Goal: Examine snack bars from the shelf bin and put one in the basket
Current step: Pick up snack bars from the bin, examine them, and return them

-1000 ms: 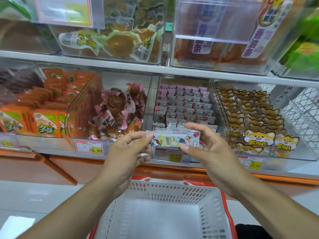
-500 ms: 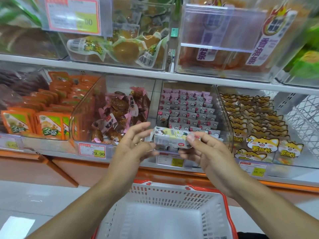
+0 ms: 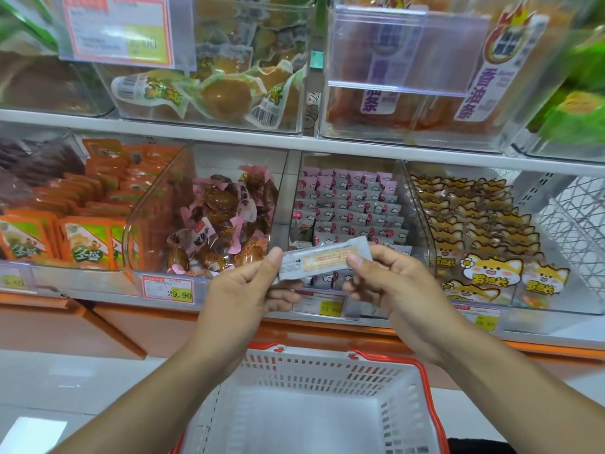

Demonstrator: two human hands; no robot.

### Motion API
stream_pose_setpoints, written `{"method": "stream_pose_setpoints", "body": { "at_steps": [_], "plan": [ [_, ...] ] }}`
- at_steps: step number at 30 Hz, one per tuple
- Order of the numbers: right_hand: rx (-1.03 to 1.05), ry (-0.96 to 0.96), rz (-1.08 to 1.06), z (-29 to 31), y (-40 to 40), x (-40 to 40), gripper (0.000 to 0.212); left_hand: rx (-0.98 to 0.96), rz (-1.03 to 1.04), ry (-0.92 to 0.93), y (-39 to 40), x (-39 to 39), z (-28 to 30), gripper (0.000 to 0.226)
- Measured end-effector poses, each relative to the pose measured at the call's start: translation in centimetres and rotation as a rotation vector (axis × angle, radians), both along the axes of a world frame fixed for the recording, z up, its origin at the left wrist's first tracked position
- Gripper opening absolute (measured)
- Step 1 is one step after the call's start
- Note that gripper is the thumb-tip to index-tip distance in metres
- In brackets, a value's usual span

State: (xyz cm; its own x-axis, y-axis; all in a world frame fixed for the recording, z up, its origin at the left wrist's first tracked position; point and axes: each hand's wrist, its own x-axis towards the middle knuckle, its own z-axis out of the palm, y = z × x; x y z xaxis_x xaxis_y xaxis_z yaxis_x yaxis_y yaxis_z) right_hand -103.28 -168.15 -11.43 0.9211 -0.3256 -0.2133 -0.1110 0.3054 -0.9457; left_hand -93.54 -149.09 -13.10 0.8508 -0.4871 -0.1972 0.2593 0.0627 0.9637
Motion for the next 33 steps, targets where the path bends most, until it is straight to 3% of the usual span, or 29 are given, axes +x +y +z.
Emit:
{"method": "stream_pose_setpoints", "body": {
  "at_steps": [5, 9, 11, 14, 19, 23, 25, 29, 33],
  "plan": [
    [0.007, 0.011, -0.021, -0.3, -0.4, 0.2, 0.04, -0.101, 0.032, 0.167, -0.2, 0.3, 0.1, 0.065],
    [0.042, -0.112, 0.052, 0.0, -0.5, 0.1, 0.054, -0.086, 0.064, 0.262, -0.2, 0.3, 0.1, 0.07],
    [-0.124, -0.155, 0.114, 0.0, -0.3, 0.0, 0.062, -0.079, 0.058, 0.289, -0.2, 0.2, -0.1, 0.07],
    [-0.416, -0.133, 0.122, -0.1, 0.1, -0.3, 0.046, -0.057, 0.034, 0.307, -0.2, 0.2, -0.2, 0.068],
    [-0.397, -0.179, 0.175, 0.3, -0.5, 0.5, 0.049, -0.049, 0.006, 0.293, -0.3, 0.4, -0.5, 0.045],
    [-0.468, -0.21, 0.198, 0.8, -1.5, 1.5, 0.041, -0.009, -0.017, 0.271, -0.6, 0.6, -0.7, 0.045],
    [-0.425, -0.227, 0.1, 0.8, -1.8, 2.0, 0.039, 0.05, -0.015, 0.174, -0.9, 0.5, -0.8, 0.051],
    [-0.463, -0.184, -0.12, 0.4, -2.5, 3.6, 0.034, 0.314, -0.122, -0.295, -1.2, -0.1, -1.5, 0.026],
    [-0.664, -0.119, -0.146, 0.1, -2.6, 5.1, 0.018, 0.682, -0.238, -0.602, -1.4, -0.5, -2.1, 0.07]
  ]
}}
